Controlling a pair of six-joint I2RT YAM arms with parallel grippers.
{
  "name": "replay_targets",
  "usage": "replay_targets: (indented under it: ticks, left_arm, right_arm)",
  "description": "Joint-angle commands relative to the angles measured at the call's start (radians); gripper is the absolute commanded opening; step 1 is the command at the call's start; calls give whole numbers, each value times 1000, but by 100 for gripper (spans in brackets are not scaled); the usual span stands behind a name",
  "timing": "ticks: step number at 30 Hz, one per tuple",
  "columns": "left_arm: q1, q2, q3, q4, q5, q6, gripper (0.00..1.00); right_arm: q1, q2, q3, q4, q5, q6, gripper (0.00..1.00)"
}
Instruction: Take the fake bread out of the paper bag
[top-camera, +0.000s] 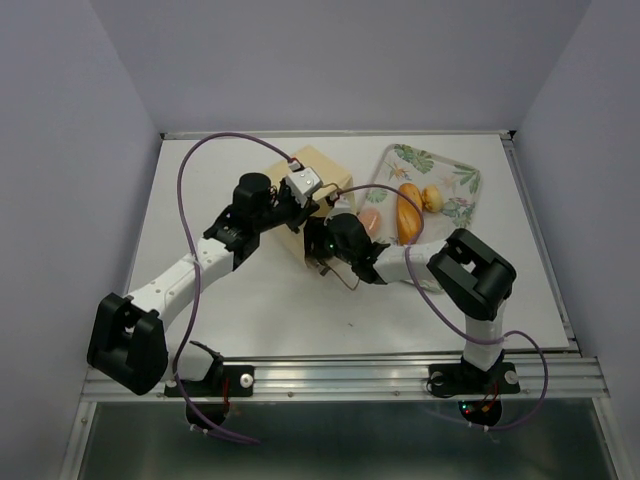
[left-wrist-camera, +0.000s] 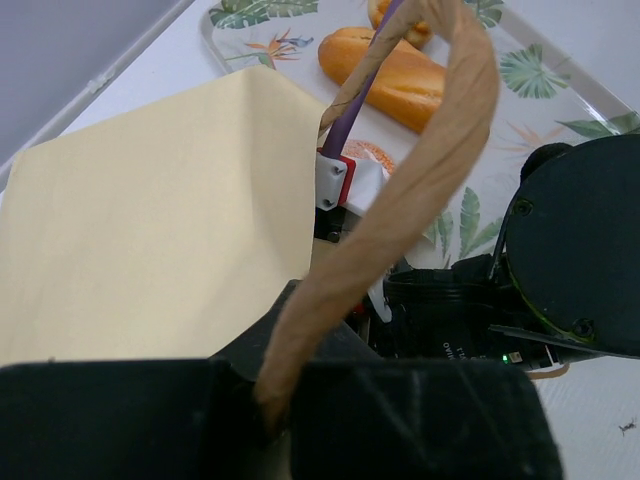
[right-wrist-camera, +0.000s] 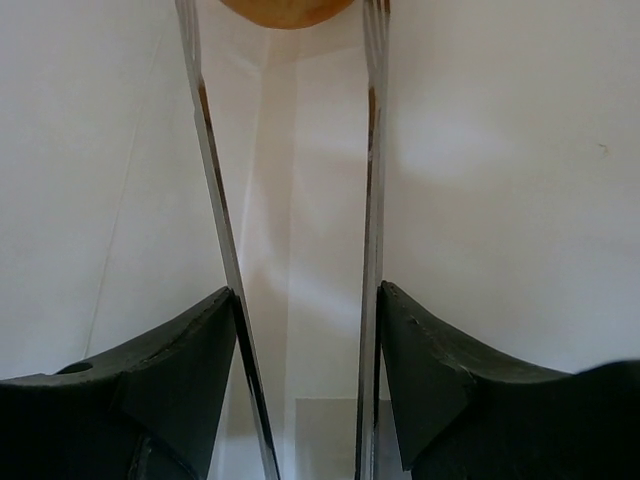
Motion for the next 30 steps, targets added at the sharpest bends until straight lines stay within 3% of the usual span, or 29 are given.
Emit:
replay_targets:
  ticks: [1, 4, 7, 12, 20, 30]
  left_arm:
    - [-21, -56, -5, 78, 106, -23, 0]
    - [-21, -53, -8, 78, 108, -26, 0]
    - [-21, -54, -13, 78, 91, -25, 0]
    - [-21, -53, -16, 76, 42, -17, 0]
    - [-21, -54, -18, 87, -6, -23, 0]
    - [-19, -36, -14, 141, -66, -48, 0]
  right_arm:
    - [-1, 41, 75, 9, 65, 20, 62]
    - [-1, 46, 85, 31, 73, 19, 52]
    - [-1, 28, 59, 62, 94, 19, 29]
    - [-1, -12, 8, 81, 106, 23, 3]
    - [-1, -101, -72, 45, 82, 28, 1]
    - [-1, -331, -225, -91, 51, 13, 1]
